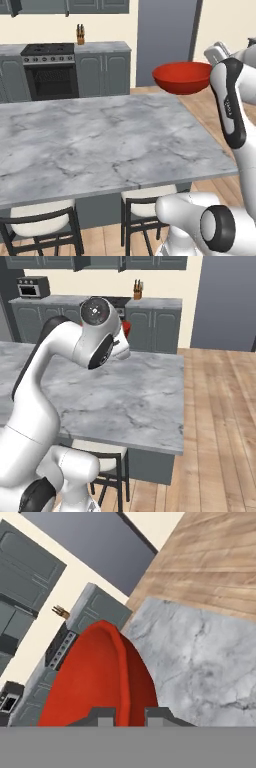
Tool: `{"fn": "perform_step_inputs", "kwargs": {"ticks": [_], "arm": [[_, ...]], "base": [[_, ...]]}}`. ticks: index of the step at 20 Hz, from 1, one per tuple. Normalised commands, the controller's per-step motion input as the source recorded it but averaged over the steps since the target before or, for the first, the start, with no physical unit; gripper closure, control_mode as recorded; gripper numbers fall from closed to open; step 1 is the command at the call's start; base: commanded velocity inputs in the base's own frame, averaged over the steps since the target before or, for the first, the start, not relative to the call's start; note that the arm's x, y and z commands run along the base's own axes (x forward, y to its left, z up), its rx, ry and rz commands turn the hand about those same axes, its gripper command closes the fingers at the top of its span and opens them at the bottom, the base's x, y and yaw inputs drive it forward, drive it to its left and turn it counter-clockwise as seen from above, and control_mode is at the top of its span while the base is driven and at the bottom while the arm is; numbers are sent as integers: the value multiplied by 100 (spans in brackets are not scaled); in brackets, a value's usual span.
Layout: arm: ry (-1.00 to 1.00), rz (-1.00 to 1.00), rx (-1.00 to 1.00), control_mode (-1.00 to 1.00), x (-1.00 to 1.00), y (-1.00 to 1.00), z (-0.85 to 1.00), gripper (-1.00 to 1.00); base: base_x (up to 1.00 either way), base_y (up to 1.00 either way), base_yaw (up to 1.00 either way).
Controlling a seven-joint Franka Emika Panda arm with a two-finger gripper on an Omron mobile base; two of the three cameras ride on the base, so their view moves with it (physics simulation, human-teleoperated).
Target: Pick up the bowls from the cabinet and place each bowl in front of a stool on the dining counter.
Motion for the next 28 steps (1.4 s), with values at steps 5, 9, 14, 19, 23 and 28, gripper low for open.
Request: {"fn": "perform_step_inputs", "kwargs": {"ticks": [5, 9, 14, 19, 23, 28], "arm": [[-14, 19, 0, -100, -12, 31, -68, 100], [4, 18, 0, -100, 3, 23, -50, 100], [37, 7, 0, -100, 26, 0, -34, 100], [15, 8, 0, -100, 20, 1, -55, 100], [0, 7, 0, -100, 11, 6, -69, 100], [-7, 3, 0, -100, 15, 18, -62, 100]], "base": [[0, 0, 0], [0, 0, 0], [0, 0, 0], [0, 0, 0], [0, 0, 0], [0, 0, 0]]}}
